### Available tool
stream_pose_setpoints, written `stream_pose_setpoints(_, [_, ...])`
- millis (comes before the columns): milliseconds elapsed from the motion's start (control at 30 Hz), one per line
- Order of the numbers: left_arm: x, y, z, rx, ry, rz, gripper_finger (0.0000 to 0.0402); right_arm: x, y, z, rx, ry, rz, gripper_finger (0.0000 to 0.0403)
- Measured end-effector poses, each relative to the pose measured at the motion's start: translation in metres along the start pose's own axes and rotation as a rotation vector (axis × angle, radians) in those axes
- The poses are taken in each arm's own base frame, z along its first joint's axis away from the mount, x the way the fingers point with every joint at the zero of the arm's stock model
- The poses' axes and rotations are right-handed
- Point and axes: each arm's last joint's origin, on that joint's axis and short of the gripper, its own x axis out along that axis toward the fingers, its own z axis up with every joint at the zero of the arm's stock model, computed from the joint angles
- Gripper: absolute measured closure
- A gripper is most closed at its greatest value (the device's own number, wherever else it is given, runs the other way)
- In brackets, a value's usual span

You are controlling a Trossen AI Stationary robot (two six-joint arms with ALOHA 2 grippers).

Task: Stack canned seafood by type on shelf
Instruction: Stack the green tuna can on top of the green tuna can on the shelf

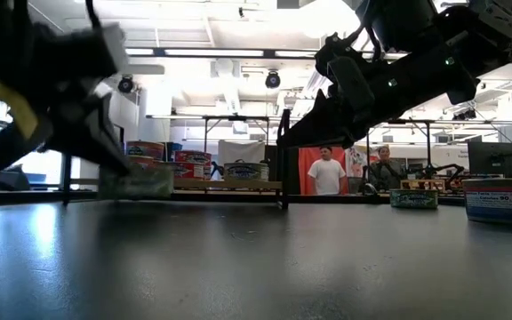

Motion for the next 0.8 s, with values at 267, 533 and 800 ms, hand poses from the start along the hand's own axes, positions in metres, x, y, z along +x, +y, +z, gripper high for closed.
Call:
stream_pose_setpoints(267, [-0.011,0.007,0.025,0.034,-0.072,0.031,0.0401,0.000,0.000,0.000,-0.001,0.002,-0.001,0.0402])
stream_pose_setpoints(533, [0.014,0.027,0.039,-0.041,-0.064,0.088,0.0401,0.000,0.000,0.000,-0.001,0.003,0.000,0.0402])
stream_pose_setpoints(800, [0.052,0.063,0.061,-0.013,-0.088,0.139,0.0401,0.000,0.000,-0.002,-0.009,0.023,-0.004,0.0402])
